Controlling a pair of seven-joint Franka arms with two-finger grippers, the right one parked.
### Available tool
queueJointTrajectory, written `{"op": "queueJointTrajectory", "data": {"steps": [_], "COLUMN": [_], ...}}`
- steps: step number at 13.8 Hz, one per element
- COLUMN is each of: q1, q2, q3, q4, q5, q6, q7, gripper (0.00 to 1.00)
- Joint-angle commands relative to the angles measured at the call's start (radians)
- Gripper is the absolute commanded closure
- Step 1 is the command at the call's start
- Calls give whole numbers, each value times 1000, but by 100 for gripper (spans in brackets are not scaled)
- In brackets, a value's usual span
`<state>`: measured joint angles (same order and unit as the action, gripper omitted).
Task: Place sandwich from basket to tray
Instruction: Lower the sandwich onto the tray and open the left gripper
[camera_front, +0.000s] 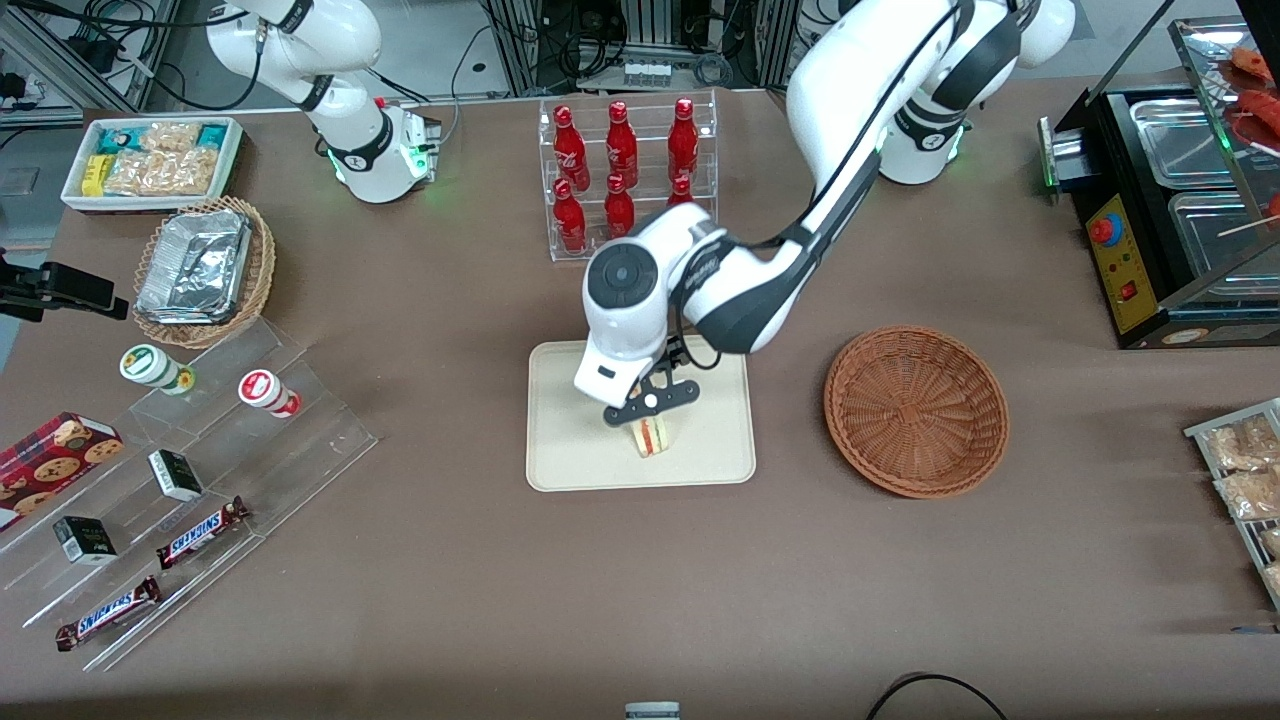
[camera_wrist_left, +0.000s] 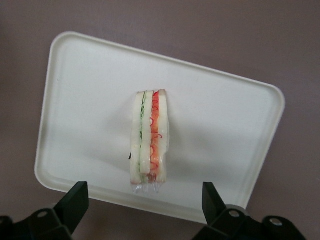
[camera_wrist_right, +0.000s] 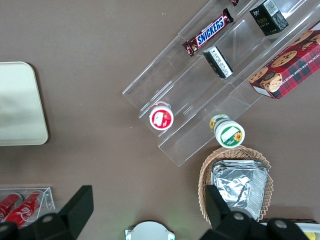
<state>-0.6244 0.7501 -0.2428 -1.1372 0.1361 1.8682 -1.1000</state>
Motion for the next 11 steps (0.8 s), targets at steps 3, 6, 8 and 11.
{"op": "queueJointTrajectory", "data": {"steps": [3,6,8,11], "q1": [50,155,230,327], "q2": [-116,-234,-297,-394], "q3": [13,11,3,5], "q4": [-30,-194,-260,-375], "q5": [16,7,5,-19], "q6": [-127,-129,-133,-126], "q7": [172,323,434,584], "gripper": [0,0,0,0]}}
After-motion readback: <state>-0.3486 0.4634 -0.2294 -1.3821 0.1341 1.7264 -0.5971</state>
